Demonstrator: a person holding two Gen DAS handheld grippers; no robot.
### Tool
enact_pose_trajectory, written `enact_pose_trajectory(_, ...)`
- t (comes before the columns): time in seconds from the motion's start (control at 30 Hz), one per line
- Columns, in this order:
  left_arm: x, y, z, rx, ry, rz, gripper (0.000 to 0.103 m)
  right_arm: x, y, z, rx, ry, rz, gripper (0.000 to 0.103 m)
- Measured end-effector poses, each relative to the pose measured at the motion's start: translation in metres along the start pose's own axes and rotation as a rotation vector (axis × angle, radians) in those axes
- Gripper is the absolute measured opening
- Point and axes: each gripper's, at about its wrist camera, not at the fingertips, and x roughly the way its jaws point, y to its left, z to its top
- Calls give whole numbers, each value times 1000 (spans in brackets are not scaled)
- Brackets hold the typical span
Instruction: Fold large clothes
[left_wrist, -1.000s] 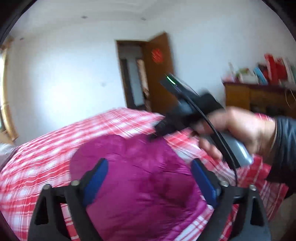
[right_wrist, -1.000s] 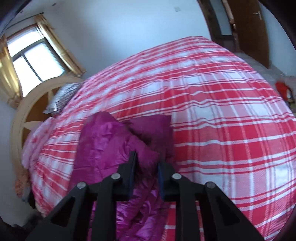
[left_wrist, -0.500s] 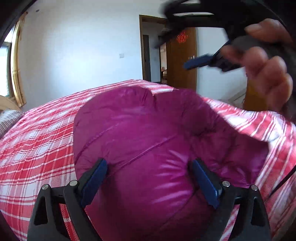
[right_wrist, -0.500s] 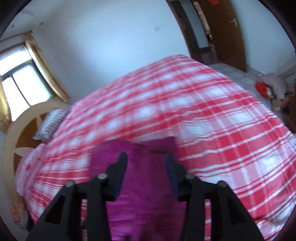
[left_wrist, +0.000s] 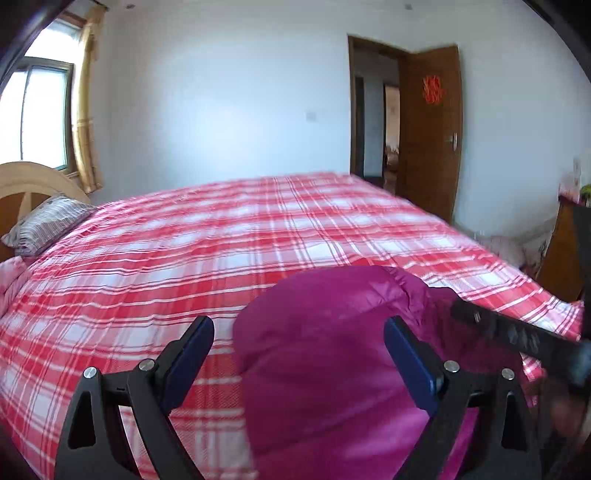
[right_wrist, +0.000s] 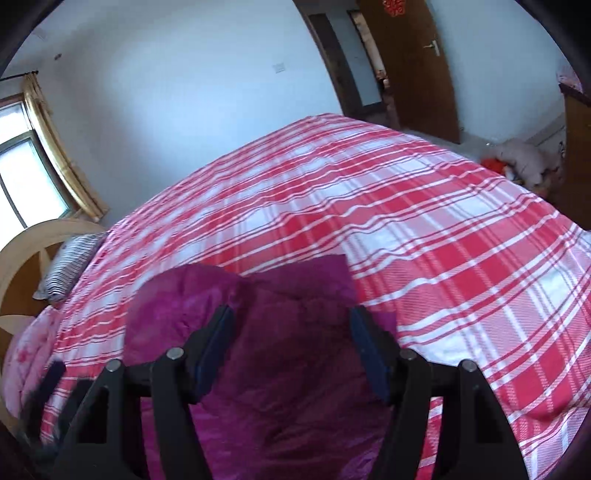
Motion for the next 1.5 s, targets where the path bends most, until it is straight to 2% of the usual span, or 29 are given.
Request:
enact_pose_trajectory(0.1,37,-18,-7,64,104,94,94,10,-10,-6,7,18,-9,69)
enact_pose_trajectory(0.13,52,-22,-13,79,160,100,94,13,-14,-8,10,19,-12,69)
enact_pose_trajectory(0.2,65,-22,-22,68,202,97,96,22,-22,-13,25,29,-9,69)
enact_pose_trajectory(0.27,69,-18,-27,46,199,116,99,29,-26,-16,45,41,5,70)
enact_pose_trajectory(0.43,73,-25,-35,85,198,147,100,44,-33,-23,68,86,17,73)
enact_pose_trajectory(0.67,80,-24,-39,81,220,145,101,51,-39,-29,87,118,17,78)
enact_pose_trajectory(1.5,93,-21,-45,73,263,132,102,61,-40,-33,74,147,3,80)
